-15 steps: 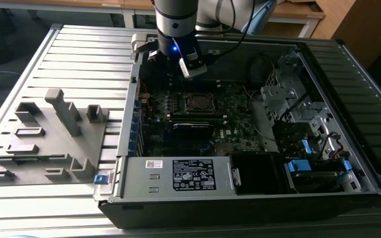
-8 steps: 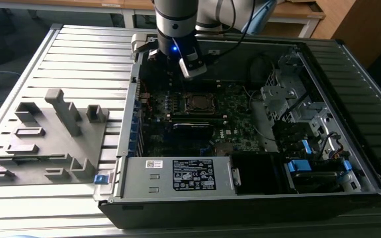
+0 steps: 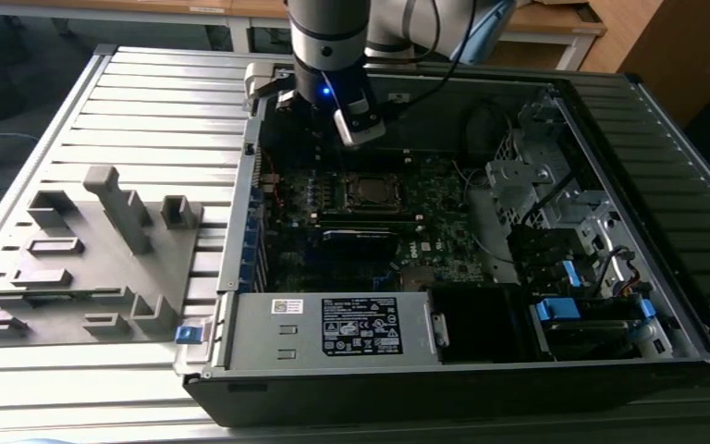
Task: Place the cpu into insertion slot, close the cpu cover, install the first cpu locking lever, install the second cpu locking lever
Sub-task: 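Install the first cpu locking lever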
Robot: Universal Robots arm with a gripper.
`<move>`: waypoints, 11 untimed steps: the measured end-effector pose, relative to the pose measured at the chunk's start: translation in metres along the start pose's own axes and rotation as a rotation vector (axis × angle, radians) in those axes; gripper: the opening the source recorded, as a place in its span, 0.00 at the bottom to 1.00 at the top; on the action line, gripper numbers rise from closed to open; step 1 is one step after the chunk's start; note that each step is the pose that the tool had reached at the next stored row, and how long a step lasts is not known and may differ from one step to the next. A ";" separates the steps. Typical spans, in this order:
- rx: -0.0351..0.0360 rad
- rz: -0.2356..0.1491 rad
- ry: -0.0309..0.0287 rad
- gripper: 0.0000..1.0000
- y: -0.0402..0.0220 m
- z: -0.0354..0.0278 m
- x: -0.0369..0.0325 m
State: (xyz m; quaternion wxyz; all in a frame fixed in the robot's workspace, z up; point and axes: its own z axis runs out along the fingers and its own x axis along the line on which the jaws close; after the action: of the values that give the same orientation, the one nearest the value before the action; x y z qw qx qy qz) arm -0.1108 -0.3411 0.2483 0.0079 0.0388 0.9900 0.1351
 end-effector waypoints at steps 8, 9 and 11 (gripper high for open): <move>0.0001 0.000 0.0000 0.11 0.0007 0.0008 -0.0110; 0.0002 0.000 0.0000 0.11 0.0008 0.0009 -0.0127; 0.0008 0.000 -0.0001 0.11 0.0011 0.0011 -0.0163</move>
State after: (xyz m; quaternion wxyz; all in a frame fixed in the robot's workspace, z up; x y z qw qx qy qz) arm -0.0944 -0.3411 0.2476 0.0079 0.0388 0.9901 0.1347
